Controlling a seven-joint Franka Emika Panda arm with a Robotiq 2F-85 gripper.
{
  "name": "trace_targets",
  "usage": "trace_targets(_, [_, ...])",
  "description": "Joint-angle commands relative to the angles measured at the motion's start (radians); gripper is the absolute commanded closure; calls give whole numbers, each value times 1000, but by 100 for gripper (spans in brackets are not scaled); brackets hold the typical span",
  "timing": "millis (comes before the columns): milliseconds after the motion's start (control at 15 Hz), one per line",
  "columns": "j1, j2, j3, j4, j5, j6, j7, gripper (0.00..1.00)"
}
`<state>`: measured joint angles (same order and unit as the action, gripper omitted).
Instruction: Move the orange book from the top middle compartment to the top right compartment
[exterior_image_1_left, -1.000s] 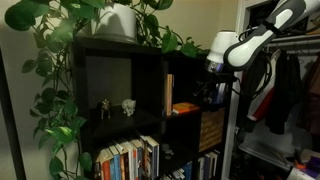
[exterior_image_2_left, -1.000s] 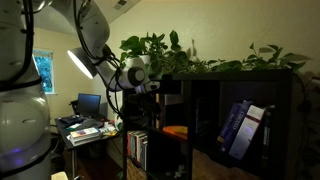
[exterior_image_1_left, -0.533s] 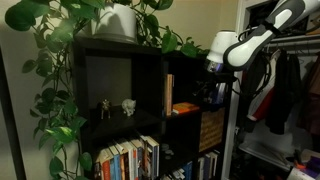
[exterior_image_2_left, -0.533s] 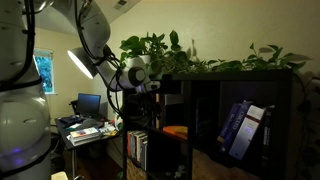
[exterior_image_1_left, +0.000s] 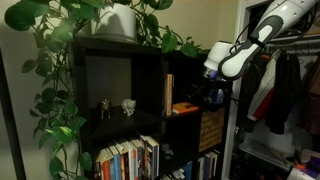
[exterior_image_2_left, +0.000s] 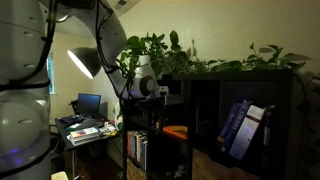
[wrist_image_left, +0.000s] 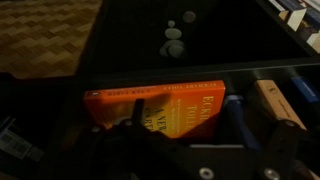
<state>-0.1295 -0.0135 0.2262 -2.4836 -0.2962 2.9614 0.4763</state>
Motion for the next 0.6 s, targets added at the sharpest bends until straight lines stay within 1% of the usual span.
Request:
trace_targets(0, [-23, 95, -30, 74, -133, 62, 72, 4])
trace_targets(133, [-12, 136, -65, 122, -204, 70, 110, 29])
trace_targets(200, [-5, 157, -82, 146, -228, 74, 129, 31])
trace_targets(267, [3, 176, -98, 168, -252, 80, 146, 36])
trace_targets(333, [11, 195, -114, 192, -278, 85, 170, 45])
trace_targets(400, [24, 212, -134, 216, -306, 85, 200, 51])
trace_targets(467, [43, 232, -162, 246, -343, 80, 249, 58])
trace_targets(533, [65, 251, -190, 274, -385, 75, 294, 64])
